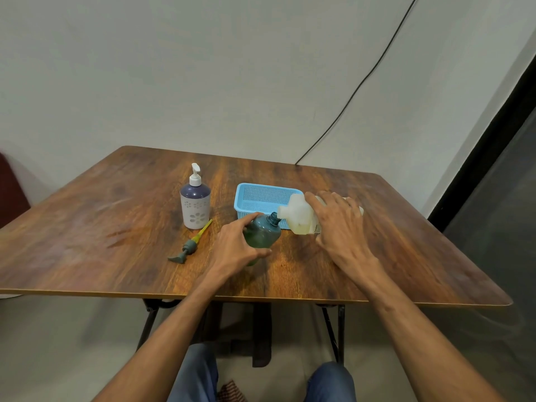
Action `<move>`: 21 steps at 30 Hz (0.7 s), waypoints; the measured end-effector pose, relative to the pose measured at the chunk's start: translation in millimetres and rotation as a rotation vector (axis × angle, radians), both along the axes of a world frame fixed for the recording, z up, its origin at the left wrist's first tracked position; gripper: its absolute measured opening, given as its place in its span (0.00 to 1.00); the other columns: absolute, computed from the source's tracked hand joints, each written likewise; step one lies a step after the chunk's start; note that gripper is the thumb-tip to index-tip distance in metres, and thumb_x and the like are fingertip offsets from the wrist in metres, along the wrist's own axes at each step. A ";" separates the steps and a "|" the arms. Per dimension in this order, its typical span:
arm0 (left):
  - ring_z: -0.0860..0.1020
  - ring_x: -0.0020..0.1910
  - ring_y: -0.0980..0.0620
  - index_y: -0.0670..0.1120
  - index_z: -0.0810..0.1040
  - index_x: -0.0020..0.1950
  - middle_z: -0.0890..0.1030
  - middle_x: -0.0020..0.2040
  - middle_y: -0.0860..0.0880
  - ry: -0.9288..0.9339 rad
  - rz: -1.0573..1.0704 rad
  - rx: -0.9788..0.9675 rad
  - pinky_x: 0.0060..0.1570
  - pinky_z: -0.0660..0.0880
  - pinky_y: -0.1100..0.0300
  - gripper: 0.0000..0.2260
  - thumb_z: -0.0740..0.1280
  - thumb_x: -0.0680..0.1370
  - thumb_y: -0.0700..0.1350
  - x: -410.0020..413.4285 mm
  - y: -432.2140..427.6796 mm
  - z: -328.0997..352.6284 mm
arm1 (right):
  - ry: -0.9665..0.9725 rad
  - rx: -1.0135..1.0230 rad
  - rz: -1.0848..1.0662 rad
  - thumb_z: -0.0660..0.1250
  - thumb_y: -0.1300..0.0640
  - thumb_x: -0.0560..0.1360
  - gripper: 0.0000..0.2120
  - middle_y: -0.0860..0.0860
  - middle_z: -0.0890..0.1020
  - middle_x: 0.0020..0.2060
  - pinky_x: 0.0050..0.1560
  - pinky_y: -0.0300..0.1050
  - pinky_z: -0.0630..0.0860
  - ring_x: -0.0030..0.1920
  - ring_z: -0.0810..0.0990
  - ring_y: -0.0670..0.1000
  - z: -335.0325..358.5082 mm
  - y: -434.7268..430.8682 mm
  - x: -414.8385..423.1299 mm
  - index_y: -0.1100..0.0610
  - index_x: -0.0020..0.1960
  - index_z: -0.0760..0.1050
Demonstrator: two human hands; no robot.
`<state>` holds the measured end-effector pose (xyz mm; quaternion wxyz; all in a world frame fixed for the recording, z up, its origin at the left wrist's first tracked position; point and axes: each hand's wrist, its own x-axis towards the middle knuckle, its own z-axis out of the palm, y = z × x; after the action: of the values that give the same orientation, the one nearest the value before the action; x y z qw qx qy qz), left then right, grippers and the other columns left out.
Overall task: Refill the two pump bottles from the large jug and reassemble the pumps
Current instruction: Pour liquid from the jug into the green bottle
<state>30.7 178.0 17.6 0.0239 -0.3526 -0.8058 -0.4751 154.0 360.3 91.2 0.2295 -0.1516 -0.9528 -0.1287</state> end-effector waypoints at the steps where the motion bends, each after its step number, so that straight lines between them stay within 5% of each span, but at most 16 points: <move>1: 0.77 0.60 0.52 0.51 0.71 0.75 0.79 0.66 0.48 0.002 0.001 0.000 0.62 0.76 0.54 0.40 0.83 0.66 0.50 -0.1 0.2 0.4 | 0.002 0.004 -0.001 0.80 0.60 0.61 0.41 0.57 0.78 0.63 0.62 0.60 0.70 0.62 0.76 0.61 0.3 0.1 -0.1 0.53 0.71 0.69; 21: 0.77 0.62 0.52 0.50 0.71 0.75 0.79 0.66 0.48 -0.003 0.016 -0.007 0.63 0.73 0.57 0.41 0.83 0.65 0.50 1.4 1.1 0.8 | -0.006 0.012 -0.003 0.81 0.57 0.62 0.41 0.57 0.77 0.64 0.64 0.61 0.70 0.64 0.76 0.61 1.5 -0.9 2.2 0.53 0.72 0.68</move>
<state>32.1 179.1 18.4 0.0254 -0.3456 -0.8102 -0.4727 156.2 359.4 92.7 0.2272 -0.1514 -0.9524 -0.1355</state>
